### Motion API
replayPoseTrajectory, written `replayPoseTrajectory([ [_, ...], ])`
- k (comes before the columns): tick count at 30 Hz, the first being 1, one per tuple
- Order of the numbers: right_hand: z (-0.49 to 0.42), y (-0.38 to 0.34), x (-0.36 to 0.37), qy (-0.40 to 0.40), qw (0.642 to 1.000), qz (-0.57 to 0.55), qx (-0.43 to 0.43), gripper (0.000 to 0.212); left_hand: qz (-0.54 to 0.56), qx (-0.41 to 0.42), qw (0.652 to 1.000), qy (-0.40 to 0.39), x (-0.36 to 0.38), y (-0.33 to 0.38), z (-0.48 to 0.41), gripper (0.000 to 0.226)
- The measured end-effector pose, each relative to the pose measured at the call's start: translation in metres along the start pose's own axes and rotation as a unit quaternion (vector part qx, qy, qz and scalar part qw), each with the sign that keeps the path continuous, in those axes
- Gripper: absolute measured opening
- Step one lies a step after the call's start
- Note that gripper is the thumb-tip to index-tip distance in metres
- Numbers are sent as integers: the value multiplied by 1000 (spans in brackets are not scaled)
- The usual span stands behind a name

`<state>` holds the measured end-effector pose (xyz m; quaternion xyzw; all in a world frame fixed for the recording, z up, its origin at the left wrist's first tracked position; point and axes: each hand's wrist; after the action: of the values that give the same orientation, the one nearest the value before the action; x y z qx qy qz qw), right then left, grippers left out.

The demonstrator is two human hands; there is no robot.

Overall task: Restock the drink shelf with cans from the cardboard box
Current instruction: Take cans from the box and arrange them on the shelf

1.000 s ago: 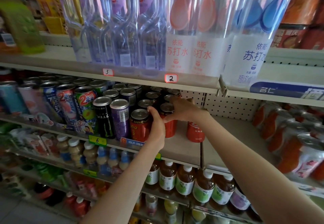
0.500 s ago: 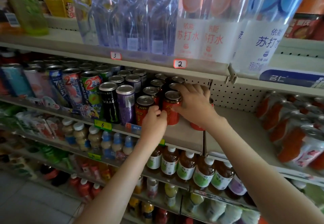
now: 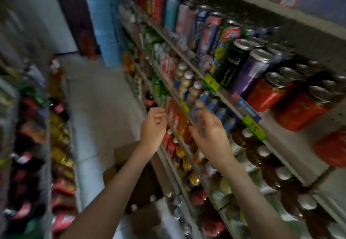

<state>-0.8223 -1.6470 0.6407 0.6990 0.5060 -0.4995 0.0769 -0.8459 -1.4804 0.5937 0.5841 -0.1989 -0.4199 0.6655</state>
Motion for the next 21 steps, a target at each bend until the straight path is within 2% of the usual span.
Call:
replayPoseTrajectory([
  [4, 28, 11, 89, -121, 985, -115, 42, 39, -26, -73, 988, 137, -54, -85, 18, 18],
  [6, 49, 21, 140, -160, 972, -159, 66, 44, -32, -98, 977, 185, -73, -135, 21, 17],
  [8, 69, 31, 192, -210, 953, -196, 97, 38, -38, -131, 966, 218, -88, -189, 15, 16],
  [12, 111, 77, 315, -270, 928, -231, 115, 50, -51, -185, 954, 231, -99, -298, -17, 15],
  [16, 167, 158, 478, -335, 905, -223, 137, 65, -66, -196, 950, 233, -85, -406, -64, 13],
  [21, 203, 204, 627, -366, 897, -212, 128, 61, -151, -166, 962, 156, -47, -551, -146, 31],
])
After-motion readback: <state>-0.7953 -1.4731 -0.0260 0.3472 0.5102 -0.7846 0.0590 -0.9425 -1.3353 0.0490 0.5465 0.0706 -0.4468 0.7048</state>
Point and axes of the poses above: each hand's wrist, its own z-axis away from the middle knuckle, its own x-axis out of the palm, y = z × x, and after that the axes turned 15 degrees about -x, right-handed
